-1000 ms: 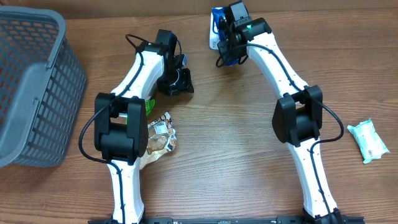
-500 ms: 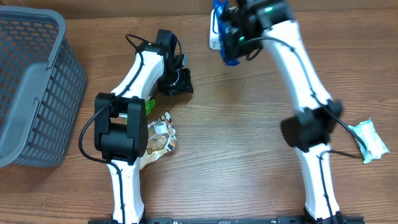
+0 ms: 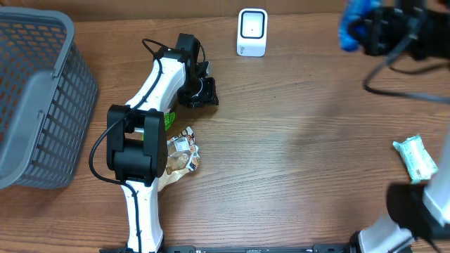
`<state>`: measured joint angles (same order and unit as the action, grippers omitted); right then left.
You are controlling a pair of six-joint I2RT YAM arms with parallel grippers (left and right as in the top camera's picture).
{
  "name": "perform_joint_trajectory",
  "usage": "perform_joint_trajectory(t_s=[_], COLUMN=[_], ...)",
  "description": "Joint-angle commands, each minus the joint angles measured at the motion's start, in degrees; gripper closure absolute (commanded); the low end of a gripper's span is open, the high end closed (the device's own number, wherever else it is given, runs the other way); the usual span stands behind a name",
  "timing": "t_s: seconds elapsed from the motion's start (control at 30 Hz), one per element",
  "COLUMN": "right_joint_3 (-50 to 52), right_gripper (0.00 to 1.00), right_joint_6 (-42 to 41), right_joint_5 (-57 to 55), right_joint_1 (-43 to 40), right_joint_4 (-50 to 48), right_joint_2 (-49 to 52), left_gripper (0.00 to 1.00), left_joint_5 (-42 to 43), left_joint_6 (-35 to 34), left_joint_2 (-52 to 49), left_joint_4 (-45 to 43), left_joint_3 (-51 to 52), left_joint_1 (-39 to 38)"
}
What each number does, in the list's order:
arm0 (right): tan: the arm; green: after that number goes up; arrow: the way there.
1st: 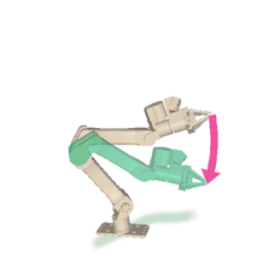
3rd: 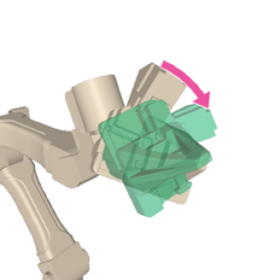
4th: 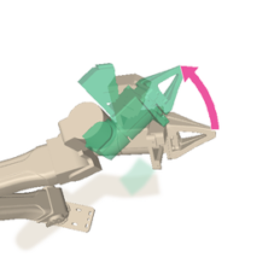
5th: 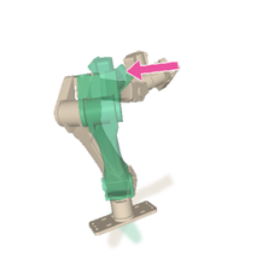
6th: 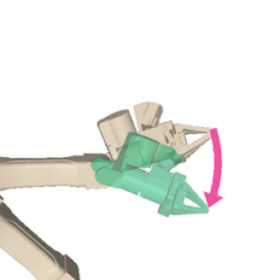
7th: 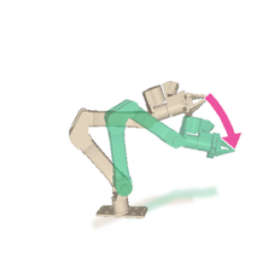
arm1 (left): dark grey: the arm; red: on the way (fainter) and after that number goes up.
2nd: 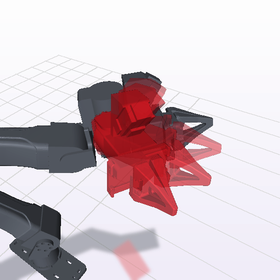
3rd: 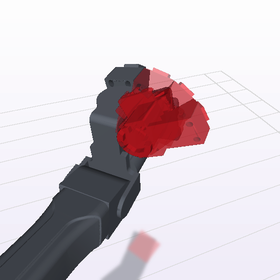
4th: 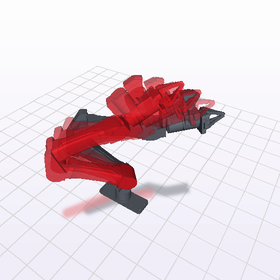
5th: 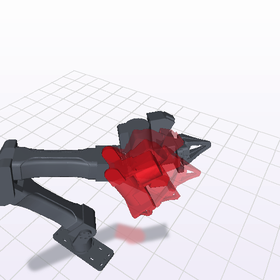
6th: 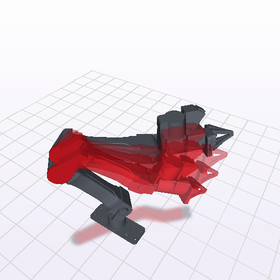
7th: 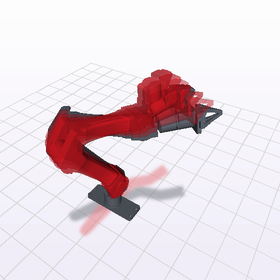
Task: Scan the item barcode
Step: 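Carry the blue bar right with the right gripper and drop it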
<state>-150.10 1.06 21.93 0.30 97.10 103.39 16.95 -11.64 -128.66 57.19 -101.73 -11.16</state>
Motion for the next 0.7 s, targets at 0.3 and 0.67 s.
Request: perform_joint_trajectory(t_s=[0.3,0.67], right_joint_3=[50.8,88.2], right_gripper=[0.96,0.96], right_joint_6=[-16.6,-23.8], right_joint_5=[-12.0,-1.8], right_joint_1=[-12.3,-27.2], right_joint_4=[-15.0,-51.8], right_joint_2=[-19.7,-16.0], left_gripper=[0.62,0.63], left_joint_5=[0.6,0.5], left_joint_6=[0.9,0.9], left_joint_2=[0.1,0.1], left_joint_4=[-0.4,0.0], left_joint_3=[-1.4,-1.4], left_joint_1=[-0.2,-0.1])
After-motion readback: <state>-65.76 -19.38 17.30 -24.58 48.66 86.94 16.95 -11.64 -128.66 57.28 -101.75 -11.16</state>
